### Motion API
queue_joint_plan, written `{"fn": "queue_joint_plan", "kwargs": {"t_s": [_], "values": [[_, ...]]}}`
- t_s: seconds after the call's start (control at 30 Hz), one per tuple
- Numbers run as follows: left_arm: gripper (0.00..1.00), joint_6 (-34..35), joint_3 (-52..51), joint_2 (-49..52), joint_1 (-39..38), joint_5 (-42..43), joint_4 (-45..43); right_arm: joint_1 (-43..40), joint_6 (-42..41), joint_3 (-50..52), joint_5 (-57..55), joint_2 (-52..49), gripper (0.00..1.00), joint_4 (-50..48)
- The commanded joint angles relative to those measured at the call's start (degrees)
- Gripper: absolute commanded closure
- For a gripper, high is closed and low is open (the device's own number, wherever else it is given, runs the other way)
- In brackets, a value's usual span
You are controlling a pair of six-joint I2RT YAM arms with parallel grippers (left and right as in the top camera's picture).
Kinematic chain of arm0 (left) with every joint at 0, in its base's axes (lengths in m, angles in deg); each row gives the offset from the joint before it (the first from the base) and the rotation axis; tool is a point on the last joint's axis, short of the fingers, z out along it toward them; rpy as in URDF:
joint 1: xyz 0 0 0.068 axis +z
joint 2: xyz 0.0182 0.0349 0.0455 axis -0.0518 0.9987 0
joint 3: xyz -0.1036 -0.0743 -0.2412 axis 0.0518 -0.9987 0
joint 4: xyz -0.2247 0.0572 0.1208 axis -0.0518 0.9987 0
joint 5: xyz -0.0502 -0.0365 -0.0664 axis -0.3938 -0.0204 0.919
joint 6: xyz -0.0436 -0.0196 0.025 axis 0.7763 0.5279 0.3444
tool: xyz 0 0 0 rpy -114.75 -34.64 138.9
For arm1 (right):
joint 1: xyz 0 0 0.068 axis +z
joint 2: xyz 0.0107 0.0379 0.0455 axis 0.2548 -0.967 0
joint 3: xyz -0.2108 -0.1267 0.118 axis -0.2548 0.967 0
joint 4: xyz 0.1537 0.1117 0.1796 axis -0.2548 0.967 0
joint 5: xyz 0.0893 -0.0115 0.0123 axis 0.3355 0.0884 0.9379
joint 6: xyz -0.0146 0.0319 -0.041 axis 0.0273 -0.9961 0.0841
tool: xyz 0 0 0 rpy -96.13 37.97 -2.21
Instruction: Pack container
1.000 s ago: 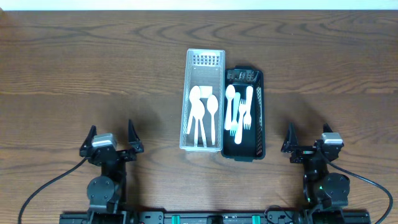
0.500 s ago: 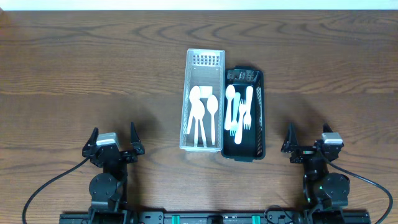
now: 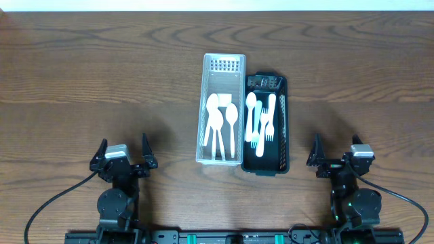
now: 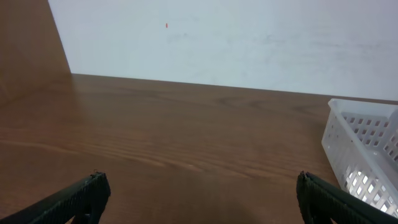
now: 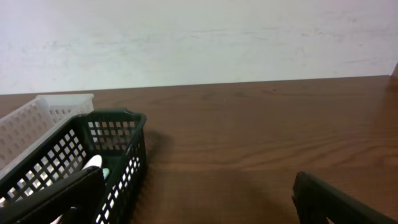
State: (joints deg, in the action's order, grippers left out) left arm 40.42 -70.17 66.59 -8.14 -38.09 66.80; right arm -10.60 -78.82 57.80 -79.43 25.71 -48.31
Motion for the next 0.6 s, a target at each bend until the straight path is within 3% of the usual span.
{"fn": "queue_joint_plan", "kwargs": {"t_s": [0.0,0.57], "values": [[0.02,-1.18,-1.09,-0.35,-0.22,-0.5,2.21,0.74,-0.68,0.09,-0.61,0.35,0.01,0.22],[0.02,-1.18,-1.09,-0.35,-0.22,-0.5,2.21,0.74,-0.68,0.09,-0.61,0.35,0.01,0.24]]}}
